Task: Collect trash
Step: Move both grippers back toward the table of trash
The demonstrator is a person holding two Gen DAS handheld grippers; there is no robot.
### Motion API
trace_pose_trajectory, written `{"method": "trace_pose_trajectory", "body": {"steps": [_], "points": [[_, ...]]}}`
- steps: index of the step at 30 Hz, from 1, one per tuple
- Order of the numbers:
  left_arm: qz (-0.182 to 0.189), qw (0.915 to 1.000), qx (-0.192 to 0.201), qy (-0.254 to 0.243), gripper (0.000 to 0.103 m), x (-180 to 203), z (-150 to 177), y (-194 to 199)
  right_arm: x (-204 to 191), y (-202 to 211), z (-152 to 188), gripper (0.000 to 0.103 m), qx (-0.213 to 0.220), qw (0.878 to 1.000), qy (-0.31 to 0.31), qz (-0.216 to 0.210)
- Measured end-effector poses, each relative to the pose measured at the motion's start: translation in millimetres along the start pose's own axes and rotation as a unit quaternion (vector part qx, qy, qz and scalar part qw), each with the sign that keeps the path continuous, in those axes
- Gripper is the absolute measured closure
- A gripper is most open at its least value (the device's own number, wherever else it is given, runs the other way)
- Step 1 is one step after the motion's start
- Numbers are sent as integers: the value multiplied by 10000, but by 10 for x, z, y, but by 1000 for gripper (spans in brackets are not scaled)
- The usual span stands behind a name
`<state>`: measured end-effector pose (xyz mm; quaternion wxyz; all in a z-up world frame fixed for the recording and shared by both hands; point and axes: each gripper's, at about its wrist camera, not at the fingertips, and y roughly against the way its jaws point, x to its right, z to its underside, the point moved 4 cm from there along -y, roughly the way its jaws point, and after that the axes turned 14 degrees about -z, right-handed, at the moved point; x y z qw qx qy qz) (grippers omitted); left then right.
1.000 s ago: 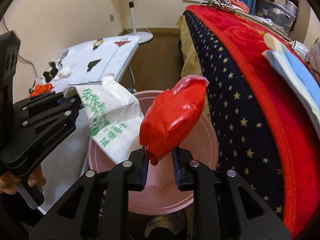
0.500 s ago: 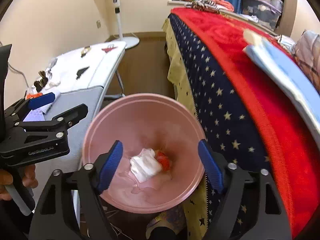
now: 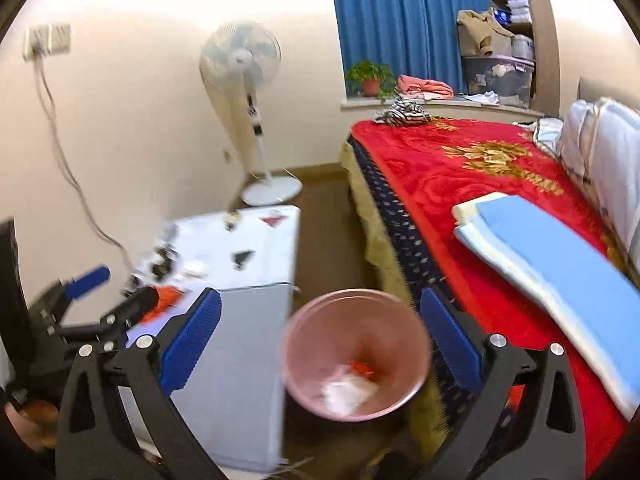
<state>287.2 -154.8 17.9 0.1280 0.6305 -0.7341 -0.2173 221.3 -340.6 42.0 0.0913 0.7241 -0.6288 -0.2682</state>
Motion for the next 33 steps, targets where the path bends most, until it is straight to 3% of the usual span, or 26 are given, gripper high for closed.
{"method": "trace_pose_trajectory", "body": {"steps": [9, 14, 23, 33], "points": [[-372, 9991, 73, 164, 8, -605, 440, 776, -910, 345, 530, 5, 203, 9980, 588, -118], [-636, 9977, 33, 237, 7, -862, 744, 1012, -1240, 409, 789, 5, 31, 9963, 773, -385], [-1120, 9919, -238, 547, 7, -1297, 1208, 1197, -1472, 380, 1086, 5, -211, 9937, 889, -641], [-1695, 9829, -173, 704, 7, -1653, 1167, 1038, -1507, 135, 1098, 5, -155, 9910, 1084, -771]]}}
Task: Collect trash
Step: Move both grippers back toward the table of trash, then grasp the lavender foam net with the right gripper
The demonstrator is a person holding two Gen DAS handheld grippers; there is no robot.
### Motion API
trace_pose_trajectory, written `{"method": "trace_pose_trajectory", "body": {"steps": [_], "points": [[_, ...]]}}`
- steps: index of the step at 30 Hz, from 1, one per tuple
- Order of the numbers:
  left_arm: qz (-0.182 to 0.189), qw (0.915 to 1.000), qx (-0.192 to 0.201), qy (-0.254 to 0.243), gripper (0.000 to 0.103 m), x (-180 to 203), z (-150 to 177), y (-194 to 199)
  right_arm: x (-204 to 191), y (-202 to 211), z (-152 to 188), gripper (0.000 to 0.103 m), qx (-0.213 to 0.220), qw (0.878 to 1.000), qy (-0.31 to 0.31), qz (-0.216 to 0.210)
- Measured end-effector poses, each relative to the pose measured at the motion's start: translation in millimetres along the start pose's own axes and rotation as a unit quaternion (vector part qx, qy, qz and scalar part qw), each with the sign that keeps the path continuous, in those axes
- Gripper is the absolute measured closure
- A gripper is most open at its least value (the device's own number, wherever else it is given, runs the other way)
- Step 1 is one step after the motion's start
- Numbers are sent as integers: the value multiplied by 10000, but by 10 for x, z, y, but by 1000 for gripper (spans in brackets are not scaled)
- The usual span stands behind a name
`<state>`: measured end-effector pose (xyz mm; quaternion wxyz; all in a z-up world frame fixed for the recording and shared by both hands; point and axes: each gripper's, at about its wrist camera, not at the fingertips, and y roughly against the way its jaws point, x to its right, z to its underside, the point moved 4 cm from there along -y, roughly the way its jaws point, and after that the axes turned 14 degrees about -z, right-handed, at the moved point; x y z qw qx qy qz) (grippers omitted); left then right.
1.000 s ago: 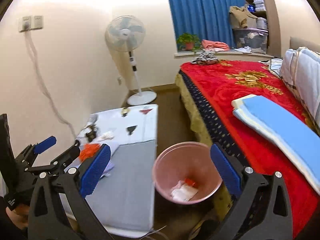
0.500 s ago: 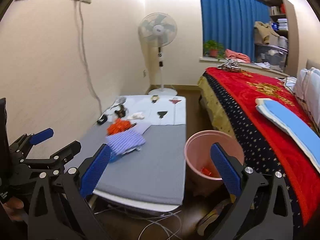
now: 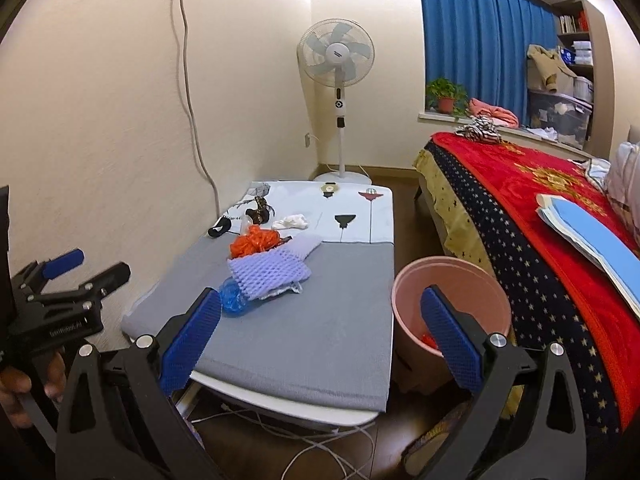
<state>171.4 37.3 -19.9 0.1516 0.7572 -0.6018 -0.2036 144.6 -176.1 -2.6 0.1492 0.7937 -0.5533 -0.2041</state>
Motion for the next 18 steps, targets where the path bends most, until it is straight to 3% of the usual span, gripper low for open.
{"method": "trace_pose_trajectory", "body": {"steps": [7, 11, 18], "points": [[-367, 9992, -8, 170, 7, -85, -165, -393, 120, -496, -213, 5, 205, 9994, 225, 141], [-546, 9983, 4, 192, 7, -102, -272, -616, 145, -942, -235, 5, 93, 9999, 64, 10], [-699, 9970, 8, 341, 7, -142, -514, -1061, -90, -1898, -41, 5, -392, 9977, 508, -232]]}}
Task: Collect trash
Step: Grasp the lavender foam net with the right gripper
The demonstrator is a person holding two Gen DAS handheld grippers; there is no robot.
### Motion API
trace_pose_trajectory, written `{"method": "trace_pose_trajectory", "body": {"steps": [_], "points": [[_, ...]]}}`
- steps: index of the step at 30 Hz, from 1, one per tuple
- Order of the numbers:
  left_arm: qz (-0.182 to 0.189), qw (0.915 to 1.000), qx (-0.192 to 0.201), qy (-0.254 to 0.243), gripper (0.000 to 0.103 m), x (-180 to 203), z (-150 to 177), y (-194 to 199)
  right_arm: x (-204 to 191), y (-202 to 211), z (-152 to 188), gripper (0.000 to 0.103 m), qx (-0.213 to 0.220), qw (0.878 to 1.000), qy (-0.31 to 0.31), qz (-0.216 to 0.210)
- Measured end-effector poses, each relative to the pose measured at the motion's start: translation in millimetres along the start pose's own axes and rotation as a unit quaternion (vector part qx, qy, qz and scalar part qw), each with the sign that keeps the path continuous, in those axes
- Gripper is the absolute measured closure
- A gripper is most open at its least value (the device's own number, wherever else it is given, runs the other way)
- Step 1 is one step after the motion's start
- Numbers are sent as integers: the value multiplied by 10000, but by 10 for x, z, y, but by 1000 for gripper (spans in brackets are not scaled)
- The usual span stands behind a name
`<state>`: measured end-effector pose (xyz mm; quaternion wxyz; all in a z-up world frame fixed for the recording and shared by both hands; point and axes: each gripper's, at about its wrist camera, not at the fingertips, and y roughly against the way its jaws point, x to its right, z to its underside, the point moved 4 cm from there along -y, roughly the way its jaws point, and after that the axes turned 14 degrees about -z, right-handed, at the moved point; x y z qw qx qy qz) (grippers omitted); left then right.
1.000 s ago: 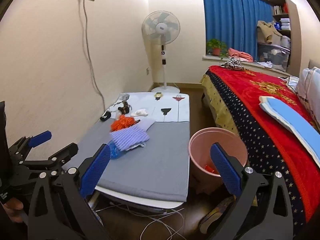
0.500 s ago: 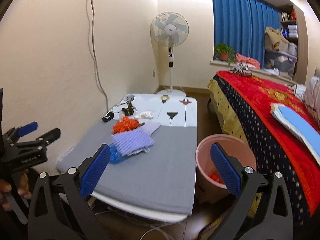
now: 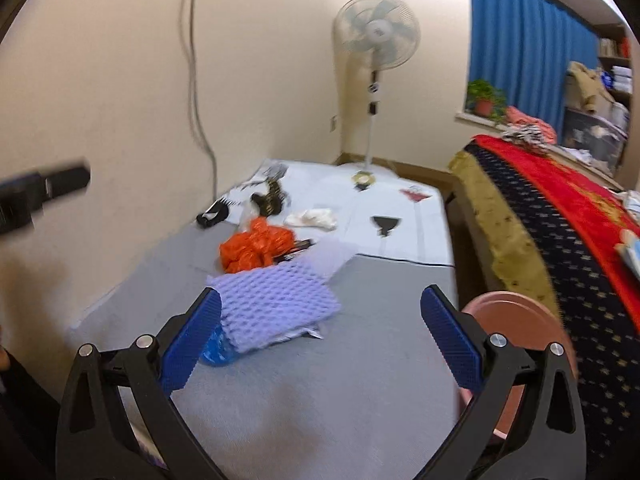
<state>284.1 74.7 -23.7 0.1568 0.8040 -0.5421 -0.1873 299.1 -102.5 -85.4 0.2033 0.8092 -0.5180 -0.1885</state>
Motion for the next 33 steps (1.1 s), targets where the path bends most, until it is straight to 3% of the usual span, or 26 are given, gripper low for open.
{"method": "trace_pose_trajectory", "body": {"steps": [7, 11, 19, 26, 28, 30, 33], "points": [[-150, 9998, 86, 18, 7, -13, -174, -320, -148, -654, 71, 5, -241, 9995, 35, -220], [-189, 9996, -159, 108, 7, -52, -146, -481, -224, -902, 116, 5, -352, 9989, 48, -306], [-151, 9993, -281, 194, 7, -112, -125, -576, -342, -1243, 191, 5, -469, 9981, 294, -258], [-154, 9991, -315, 218, 8, -115, -132, -592, -319, -1236, 237, 7, -315, 9986, 411, -139], [-165, 9991, -318, 237, 8, -122, -135, -598, -300, -1207, 231, 23, -252, 9988, 381, -180], [-200, 9991, -303, 215, 7, -124, -132, -594, -277, -1209, 235, 60, -273, 9985, 334, -326], [-253, 9991, -279, 191, 7, -131, -132, -589, -227, -1237, 253, 90, -409, 9983, 259, -339]]}}
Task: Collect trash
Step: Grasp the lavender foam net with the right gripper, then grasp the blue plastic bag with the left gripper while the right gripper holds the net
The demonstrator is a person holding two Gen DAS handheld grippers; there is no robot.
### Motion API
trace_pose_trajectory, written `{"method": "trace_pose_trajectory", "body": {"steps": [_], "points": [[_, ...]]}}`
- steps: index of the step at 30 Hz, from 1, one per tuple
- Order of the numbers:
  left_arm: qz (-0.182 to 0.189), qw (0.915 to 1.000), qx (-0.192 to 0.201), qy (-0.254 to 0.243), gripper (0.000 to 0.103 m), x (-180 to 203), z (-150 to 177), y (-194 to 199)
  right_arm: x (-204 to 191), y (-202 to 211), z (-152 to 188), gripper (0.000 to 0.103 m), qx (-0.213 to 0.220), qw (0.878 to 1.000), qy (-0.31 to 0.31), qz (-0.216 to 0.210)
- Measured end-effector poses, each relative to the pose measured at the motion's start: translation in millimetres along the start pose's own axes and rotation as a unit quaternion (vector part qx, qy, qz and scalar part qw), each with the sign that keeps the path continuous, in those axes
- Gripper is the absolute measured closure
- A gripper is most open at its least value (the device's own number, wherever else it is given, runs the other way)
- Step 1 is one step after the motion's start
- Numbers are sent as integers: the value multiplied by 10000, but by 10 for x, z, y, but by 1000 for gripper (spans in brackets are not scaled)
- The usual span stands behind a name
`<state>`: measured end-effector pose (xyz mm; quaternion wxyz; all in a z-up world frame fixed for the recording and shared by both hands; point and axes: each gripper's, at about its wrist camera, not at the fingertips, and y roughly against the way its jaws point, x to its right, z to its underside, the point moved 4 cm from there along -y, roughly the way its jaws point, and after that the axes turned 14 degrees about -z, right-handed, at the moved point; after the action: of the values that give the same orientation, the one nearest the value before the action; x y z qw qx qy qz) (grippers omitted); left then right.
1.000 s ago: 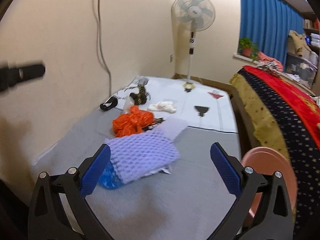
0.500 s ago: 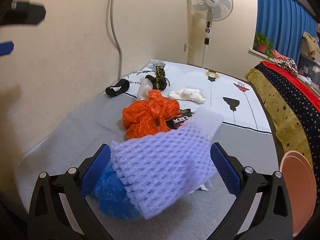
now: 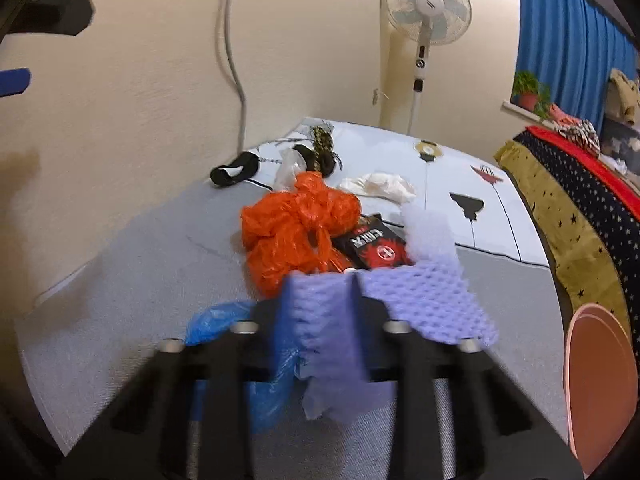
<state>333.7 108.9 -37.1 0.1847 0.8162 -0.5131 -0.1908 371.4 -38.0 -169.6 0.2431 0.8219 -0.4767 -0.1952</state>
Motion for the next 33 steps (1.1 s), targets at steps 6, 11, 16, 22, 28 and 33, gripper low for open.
{"method": "trace_pose_trajectory", "body": {"steps": [6, 11, 16, 22, 28, 33], "points": [[32, 10000, 9, -45, 7, 15, -5, -10, 28, 153, -50, 99, 237, 9994, 158, 188], [59, 9998, 121, -118, 7, 50, -9, 28, 107, 471, -248, 99, 598, 9977, 14, 308], [212, 9995, 234, -46, 7, 80, -18, 113, 255, 858, -470, 99, 892, 9952, -249, 306], [610, 9974, 365, 111, 7, 158, -1, 196, 442, 1404, -603, 99, 997, 9926, -628, 308], [1289, 9887, 614, 457, 8, 355, 130, 293, 522, 1761, -547, 99, 1021, 9914, -755, 313], [1426, 9884, 378, 360, 8, 691, 368, 175, 587, 1930, -423, 99, 1015, 9903, -908, 275]]}}
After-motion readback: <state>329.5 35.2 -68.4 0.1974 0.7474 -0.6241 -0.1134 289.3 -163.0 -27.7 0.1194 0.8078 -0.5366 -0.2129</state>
